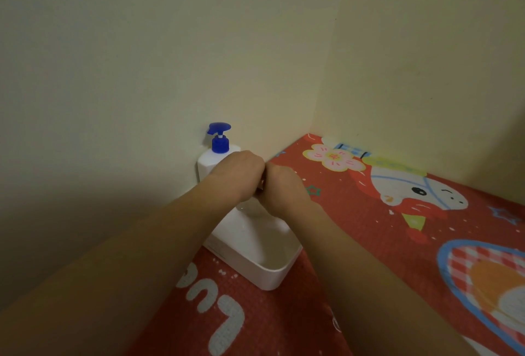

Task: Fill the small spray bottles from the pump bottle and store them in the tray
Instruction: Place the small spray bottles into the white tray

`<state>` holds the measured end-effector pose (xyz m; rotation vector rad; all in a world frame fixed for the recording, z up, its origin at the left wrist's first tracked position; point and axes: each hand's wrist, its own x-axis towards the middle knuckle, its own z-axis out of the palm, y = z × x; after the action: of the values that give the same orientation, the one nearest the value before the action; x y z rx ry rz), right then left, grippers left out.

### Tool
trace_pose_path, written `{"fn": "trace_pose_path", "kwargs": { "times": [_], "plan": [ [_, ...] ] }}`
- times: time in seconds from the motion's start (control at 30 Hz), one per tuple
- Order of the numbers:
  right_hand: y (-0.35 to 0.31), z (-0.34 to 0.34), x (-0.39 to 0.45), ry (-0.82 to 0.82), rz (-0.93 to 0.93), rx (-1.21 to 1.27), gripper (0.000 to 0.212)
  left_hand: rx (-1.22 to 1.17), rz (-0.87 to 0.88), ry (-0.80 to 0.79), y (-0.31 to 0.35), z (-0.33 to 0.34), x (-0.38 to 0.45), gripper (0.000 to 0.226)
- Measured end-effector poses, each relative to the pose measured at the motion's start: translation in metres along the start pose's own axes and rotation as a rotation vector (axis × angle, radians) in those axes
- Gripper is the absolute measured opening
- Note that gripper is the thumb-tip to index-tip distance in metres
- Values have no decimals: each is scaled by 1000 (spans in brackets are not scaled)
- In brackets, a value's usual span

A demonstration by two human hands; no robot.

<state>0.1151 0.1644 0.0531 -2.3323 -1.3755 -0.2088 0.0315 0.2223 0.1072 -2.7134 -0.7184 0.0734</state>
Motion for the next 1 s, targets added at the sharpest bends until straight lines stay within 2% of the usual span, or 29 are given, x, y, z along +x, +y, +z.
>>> {"fn": "trace_pose_path", "kwargs": {
  "times": [0.2, 0.27, 0.37, 0.5, 0.6, 0.7, 0.83, 1.0],
  "plan": [
    [1, -24, -10, -33, 7, -15, 36, -168, -20, 113, -8, 1, -6, 7],
    [4, -37, -16, -14, 13, 5, 33, -252, -26, 142, -10, 0, -7, 9],
    [7, -58, -35, 65, 35, 30, 26, -394, -84, 262, -14, 0, -12, 28],
    [18, -85, -70, 128, 74, 47, 22, -568, -94, 510, -6, 2, -25, 21],
    [24, -99, -94, 160, 86, 52, 20, -663, -84, 584, 2, 0, -41, 23],
    [25, -115, -121, 166, 85, 69, 29, -768, -88, 633, 11, 5, -56, 31],
    [21, -133, -163, 34, 53, 98, 28, -896, -121, 671, 21, 19, -78, 35],
    [26, -130, -195, -180, 44, 13, 38, -988, -146, 708, 31, 35, -103, 24]
  ]
}}
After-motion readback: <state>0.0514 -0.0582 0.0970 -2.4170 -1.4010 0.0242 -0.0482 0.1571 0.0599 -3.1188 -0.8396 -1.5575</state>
